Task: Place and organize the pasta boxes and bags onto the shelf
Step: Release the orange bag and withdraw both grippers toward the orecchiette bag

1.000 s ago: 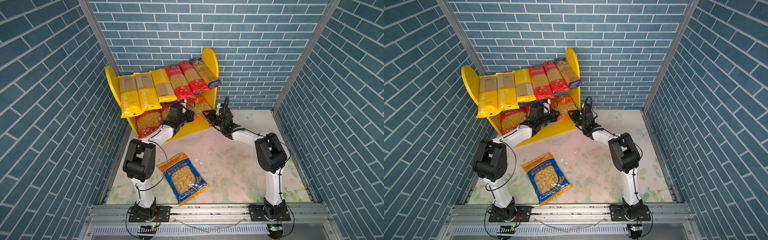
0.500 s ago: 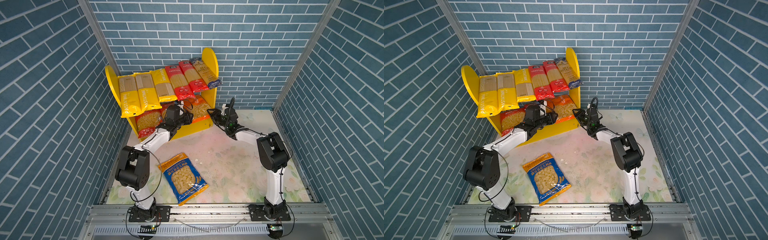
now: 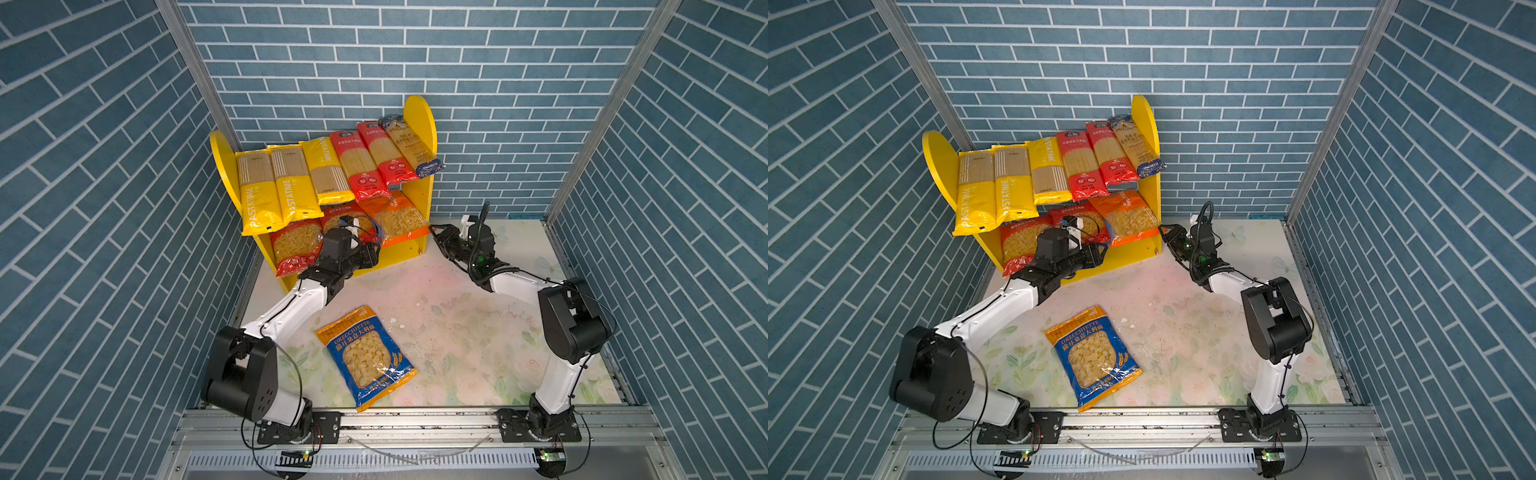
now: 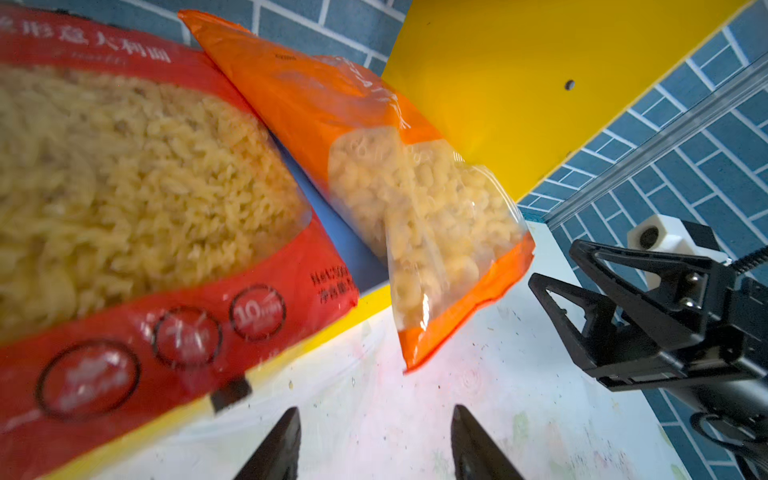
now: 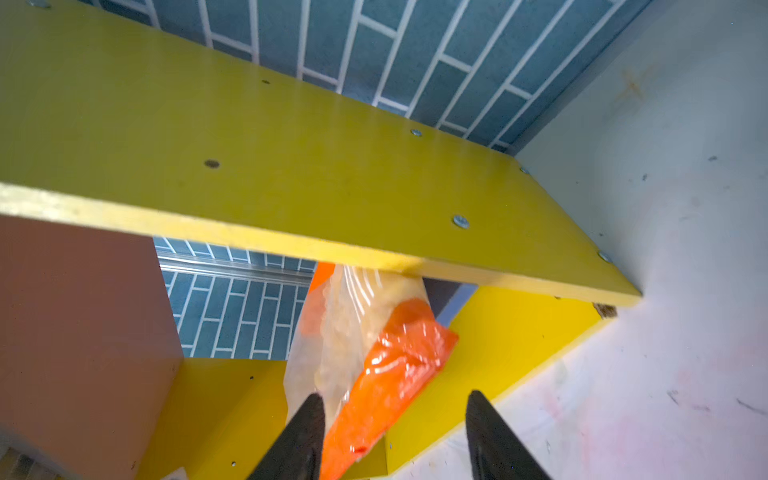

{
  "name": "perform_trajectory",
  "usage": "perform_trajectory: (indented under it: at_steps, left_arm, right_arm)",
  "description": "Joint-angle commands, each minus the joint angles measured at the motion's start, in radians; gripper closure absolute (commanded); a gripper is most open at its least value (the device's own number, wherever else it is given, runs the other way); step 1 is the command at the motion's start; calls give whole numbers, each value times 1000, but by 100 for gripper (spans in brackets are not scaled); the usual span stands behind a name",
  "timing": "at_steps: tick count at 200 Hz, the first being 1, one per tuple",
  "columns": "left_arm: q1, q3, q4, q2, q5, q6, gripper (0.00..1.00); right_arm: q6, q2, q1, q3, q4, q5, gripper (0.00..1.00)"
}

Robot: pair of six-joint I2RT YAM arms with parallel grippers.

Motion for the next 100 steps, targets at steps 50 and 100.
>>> perform_trajectory:
  at_steps: [50, 100]
  left_arm:
    - [-259, -289, -221, -403, -392, -77, 39]
    - [-375, -478, -555, -708, -513, -251, 39]
  right_arm:
    - [-294, -213, 198, -212, -309, 72, 48]
    - [-424, -173, 350, -207, -505, -2, 49]
